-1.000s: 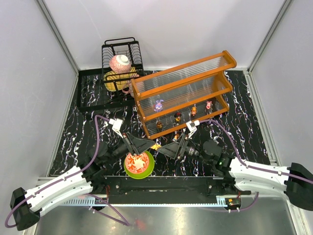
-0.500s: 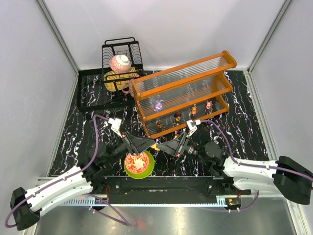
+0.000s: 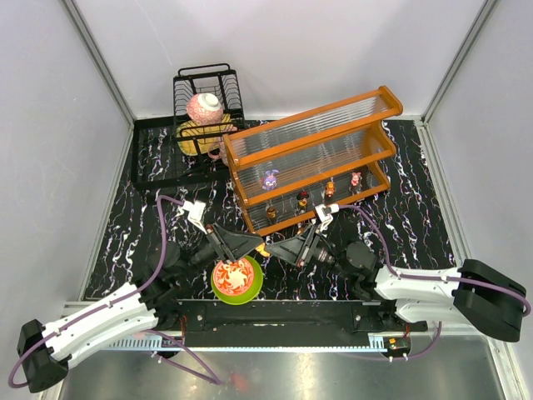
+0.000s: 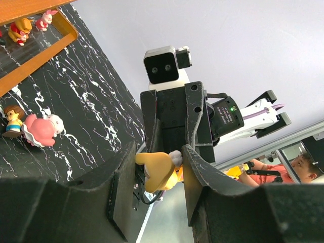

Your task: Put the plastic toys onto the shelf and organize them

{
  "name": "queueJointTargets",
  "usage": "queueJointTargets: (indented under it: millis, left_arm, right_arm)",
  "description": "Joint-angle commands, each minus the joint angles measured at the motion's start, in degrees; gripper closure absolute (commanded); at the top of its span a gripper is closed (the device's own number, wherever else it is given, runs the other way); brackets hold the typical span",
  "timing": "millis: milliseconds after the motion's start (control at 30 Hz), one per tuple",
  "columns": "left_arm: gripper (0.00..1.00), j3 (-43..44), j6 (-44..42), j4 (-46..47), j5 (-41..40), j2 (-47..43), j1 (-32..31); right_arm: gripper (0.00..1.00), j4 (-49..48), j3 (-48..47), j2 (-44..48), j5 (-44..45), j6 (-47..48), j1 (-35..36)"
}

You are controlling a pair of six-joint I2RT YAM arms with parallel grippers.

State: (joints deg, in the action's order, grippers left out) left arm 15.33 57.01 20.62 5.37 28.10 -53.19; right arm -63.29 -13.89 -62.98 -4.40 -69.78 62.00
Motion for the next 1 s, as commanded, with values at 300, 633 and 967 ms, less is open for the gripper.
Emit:
queueJointTargets:
  millis: [300, 633, 967]
  left_arm:
    - [0.01, 3.0, -4.6, -10.1, -2.9, -5.2, -0.2]
    - [0.01, 12.7, -21.6, -27.3, -5.3, -5.9, -0.3]
    - [0.13, 16.9, -36.1, -34.8, -6.8, -4.2, -0.8]
  right_arm:
    - [0.98, 26.1, -5.9, 12.7, 0.0, 5.9, 0.4]
    - [1.0, 64.6, -17.0, 25.2, 4.1, 8.3, 0.2]
    - [1.0, 84.5, -27.6, 19.3, 0.9, 10.2, -2.1]
